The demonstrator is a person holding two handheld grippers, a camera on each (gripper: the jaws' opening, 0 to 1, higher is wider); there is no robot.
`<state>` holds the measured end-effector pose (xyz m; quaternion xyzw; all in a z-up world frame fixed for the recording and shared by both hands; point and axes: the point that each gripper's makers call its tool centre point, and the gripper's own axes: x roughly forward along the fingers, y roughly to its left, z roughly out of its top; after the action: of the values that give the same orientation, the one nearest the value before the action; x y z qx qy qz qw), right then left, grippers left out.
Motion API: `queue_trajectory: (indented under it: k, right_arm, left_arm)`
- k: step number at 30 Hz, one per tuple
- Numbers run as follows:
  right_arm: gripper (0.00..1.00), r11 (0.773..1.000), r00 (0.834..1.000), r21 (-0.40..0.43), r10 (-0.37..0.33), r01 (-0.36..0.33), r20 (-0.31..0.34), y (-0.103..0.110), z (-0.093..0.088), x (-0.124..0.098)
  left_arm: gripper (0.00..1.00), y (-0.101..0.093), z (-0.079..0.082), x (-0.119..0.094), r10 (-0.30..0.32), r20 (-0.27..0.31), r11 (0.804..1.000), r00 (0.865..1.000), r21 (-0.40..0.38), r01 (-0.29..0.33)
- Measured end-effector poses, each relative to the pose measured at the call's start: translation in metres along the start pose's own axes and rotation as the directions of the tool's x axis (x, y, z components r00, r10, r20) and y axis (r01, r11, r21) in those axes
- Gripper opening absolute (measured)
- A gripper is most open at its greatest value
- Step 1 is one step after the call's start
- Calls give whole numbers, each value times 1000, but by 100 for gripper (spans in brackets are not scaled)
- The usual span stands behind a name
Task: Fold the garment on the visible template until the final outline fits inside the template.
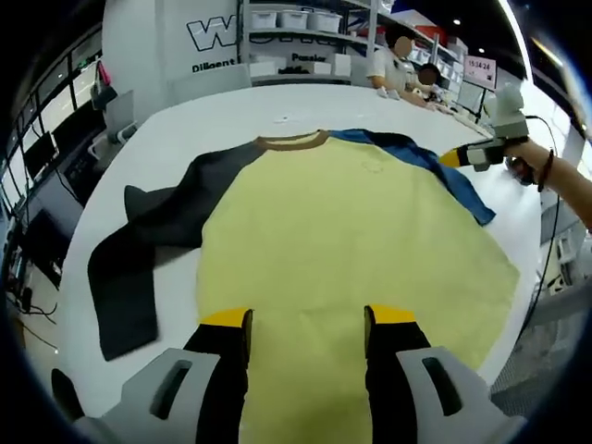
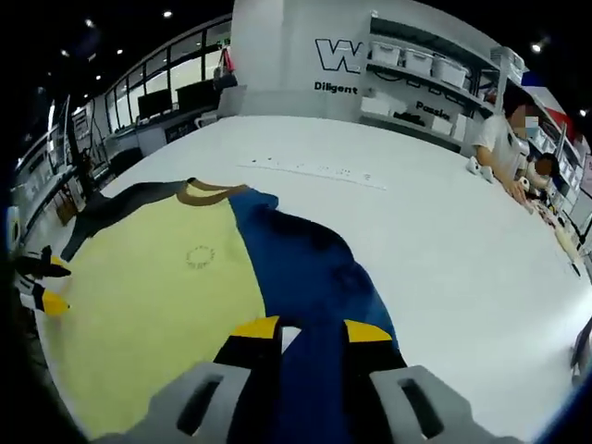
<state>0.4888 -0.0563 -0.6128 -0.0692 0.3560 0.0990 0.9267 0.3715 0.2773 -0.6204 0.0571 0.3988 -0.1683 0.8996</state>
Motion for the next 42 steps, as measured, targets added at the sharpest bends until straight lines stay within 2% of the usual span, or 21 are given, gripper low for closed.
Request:
queue_trajectory:
  k: [4,5,8,11,18,26,30,33,42]
  right_arm:
    - [20,999,999,-27,45,-45,-22,19,-11,-20]
    - [20,995,994,-24,99,-100,-56,37,-24,-36]
    - [19,993,991,2,115,-115,-70,44,-34,-49]
    - [19,989,982,12,146,-145,-122,58,-53,-65]
    - [14,990,971,12,138,-138,-193,73,-86,-87]
    - [8,991,964,39,136,-131,-230,78,-103,-94]
    - [0,990,954,39,142,-137,-265,88,-121,-96]
    - [0,991,958,-12,127,-134,-259,89,-122,-99]
    - [0,991,957,-59,101,-122,-271,93,-122,-100]
  left_arm:
    - [55,3,-6,-7,0,-14,1000,1000,-9,0]
    - [57,6,-15,-12,3,-32,1000,999,-20,-4]
    - [60,7,-21,-16,4,-46,1000,999,-28,-5]
    - [62,7,-23,-22,13,-41,999,999,-41,-15]
    - [61,7,-34,-29,11,-64,998,998,-63,-16]
    - [58,14,-36,-34,34,-66,997,997,-62,-38]
    - [58,16,-47,-38,43,-89,997,995,-55,-48]
    - [56,17,-49,-40,44,-94,997,995,-57,-50]
    - [56,17,-49,-41,35,-95,998,995,-55,-41]
